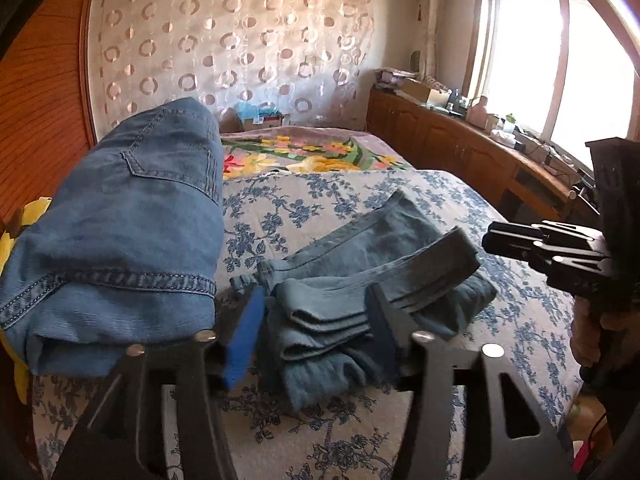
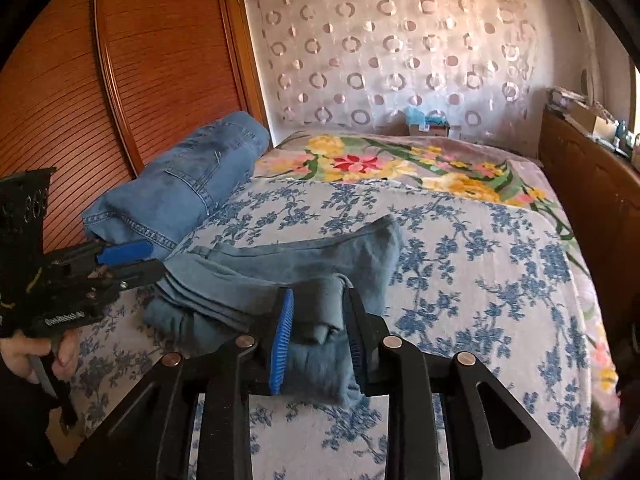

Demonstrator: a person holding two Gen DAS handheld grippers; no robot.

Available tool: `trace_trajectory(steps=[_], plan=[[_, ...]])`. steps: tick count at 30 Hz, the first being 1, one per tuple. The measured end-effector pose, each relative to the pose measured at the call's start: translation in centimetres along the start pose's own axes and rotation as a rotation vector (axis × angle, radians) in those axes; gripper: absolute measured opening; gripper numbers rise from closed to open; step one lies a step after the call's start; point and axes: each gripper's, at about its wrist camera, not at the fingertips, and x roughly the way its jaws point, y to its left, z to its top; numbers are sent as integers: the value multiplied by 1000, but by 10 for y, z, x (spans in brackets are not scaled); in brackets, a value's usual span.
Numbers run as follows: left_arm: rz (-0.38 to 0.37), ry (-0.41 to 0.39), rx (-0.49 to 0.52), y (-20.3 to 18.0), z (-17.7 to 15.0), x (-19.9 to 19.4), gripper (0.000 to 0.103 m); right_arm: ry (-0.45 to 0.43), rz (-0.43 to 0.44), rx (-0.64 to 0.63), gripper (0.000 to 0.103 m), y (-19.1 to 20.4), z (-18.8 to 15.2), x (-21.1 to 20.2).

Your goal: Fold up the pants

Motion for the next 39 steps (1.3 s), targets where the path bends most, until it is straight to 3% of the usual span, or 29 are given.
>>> trace_trajectory(steps=[3,11,20,25,29,32,34,36,39], plan=[[1,-8,14,-3,-3,-4,78,13,-16,-13,37,-2,-11,-6],[27,35,41,-4,-17,0,78,101,-14,-19,41,-5,-30,5],[47,102,57,2,-35,9,78,150,19,1,42,-8,-25,30],[47,154,69,3,-39,21,59,180,28,18,42,-12,-24,44],[33,178,56,5,-39,26,52,182,33,10,42,-11,-25,48],[24,184,51,7,-38,28,47,182,46,5,31,-11,-27,48],[15,189,53,6,-38,29,35,176,48,-7,24,-9,-28,45],[5,189,53,5,-37,30,30,171,45,-17,18,-8,-29,43],[7,178,69,1,-37,27,21,157,59,-10,14,-9,-31,34]])
